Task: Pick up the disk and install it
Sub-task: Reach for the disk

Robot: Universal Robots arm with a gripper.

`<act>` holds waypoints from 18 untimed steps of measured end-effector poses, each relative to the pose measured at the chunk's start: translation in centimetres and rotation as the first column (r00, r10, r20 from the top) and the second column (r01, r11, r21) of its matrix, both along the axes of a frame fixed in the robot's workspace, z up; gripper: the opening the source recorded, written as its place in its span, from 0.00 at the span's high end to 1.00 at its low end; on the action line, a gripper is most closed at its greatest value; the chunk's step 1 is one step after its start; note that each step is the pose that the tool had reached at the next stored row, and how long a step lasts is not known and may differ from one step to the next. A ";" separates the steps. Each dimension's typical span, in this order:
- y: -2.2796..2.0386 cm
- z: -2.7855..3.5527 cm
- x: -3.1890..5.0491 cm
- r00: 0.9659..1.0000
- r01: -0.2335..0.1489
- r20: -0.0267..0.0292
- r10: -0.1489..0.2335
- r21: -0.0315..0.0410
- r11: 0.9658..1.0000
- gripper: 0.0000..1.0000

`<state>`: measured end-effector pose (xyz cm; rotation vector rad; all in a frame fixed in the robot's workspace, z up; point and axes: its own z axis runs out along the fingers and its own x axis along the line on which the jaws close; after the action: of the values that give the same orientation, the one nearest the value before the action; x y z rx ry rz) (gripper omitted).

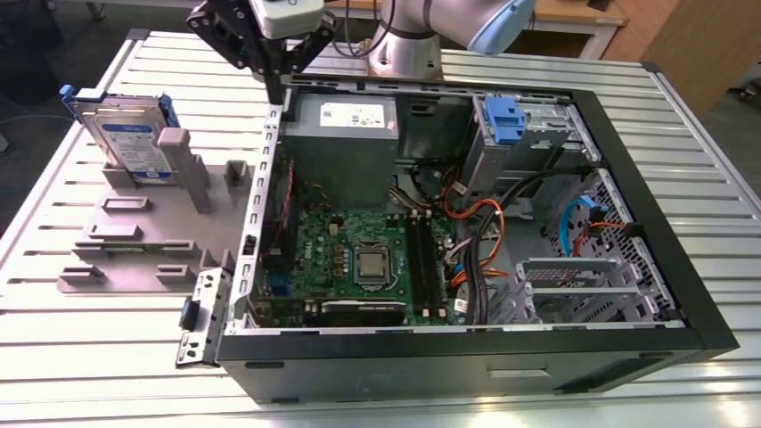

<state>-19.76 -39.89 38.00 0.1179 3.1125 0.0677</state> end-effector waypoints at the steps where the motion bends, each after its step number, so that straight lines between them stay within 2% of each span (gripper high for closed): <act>1: 0.00 0.00 -0.02 1.000 0.000 0.000 0.000 0.000 1.000 0.89; 18: 0.00 -0.07 -0.44 1.000 0.000 0.000 0.000 0.000 1.000 0.89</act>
<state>-20.20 -39.89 37.94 0.1180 3.1125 0.0676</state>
